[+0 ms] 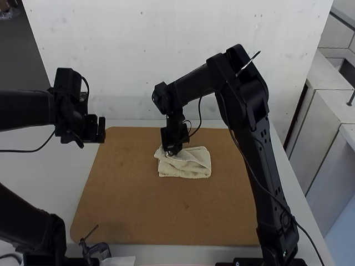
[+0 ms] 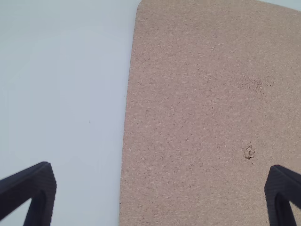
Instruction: Fold the towel.
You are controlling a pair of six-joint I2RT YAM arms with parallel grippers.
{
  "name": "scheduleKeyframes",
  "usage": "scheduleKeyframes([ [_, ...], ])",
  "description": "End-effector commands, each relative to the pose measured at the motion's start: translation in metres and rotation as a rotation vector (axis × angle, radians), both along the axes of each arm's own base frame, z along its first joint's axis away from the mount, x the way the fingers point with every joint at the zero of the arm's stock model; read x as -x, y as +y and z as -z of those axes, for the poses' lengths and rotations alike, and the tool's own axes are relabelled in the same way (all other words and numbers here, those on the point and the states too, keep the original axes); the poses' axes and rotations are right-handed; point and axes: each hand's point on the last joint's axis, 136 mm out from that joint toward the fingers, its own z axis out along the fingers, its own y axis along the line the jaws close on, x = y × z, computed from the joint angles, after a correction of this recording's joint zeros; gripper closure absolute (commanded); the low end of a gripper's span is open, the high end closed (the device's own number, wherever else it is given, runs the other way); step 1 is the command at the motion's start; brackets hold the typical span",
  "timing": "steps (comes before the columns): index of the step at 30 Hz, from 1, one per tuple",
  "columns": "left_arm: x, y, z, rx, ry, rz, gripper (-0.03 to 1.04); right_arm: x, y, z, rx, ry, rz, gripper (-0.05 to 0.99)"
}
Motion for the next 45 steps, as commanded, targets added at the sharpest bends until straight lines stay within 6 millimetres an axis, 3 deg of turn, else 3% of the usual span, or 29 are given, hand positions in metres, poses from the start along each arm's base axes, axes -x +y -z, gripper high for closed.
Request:
scheduleKeyframes([
  [1,0.000,0.002,-0.009,0.002,-0.036,0.004,0.01,-0.001,0.022,-0.016,-0.008,-0.054,-0.046,0.92],
  [8,0.001,0.002,-0.010,0.013,-0.039,0.007,0.01,0.024,0.047,-0.014,-0.014,-0.041,-0.120,0.92],
  [14,0.002,0.003,-0.007,0.014,-0.034,0.005,0.01,0.045,0.049,0.000,0.011,-0.006,-0.155,0.92],
  [23,-0.002,0.003,-0.007,0.014,-0.045,0.007,0.01,0.039,0.051,-0.009,-0.015,-0.028,-0.146,0.92],
  [27,-0.002,0.003,-0.008,0.014,-0.048,0.005,0.01,0.032,0.050,-0.024,-0.037,-0.053,-0.135,0.90],
  [28,-0.002,0.003,-0.009,0.013,-0.051,0.007,0.01,0.029,0.048,-0.034,-0.045,-0.061,-0.127,0.78],
  [31,-0.002,0.003,-0.010,0.018,-0.054,0.006,0.01,0.027,0.044,-0.061,-0.072,-0.071,-0.113,0.27],
  [32,-0.003,0.005,-0.011,0.018,-0.056,0.002,0.01,0.026,0.041,-0.072,-0.084,-0.081,-0.106,0.18],
  [35,-0.005,0.008,-0.011,0.030,-0.056,-0.005,0.01,0.025,0.033,-0.102,-0.129,-0.111,-0.090,0.11],
  [38,-0.005,0.008,-0.011,0.031,-0.056,-0.004,0.01,0.016,0.012,-0.123,-0.155,-0.145,-0.048,-0.02],
  [43,-0.006,0.005,-0.019,0.031,-0.079,0.003,0.01,0.001,-0.038,-0.134,-0.184,-0.183,0.058,-0.03],
  [45,-0.005,0.004,-0.030,0.034,-0.116,0.008,0.01,-0.010,-0.063,-0.136,-0.212,-0.229,0.105,-0.03],
])
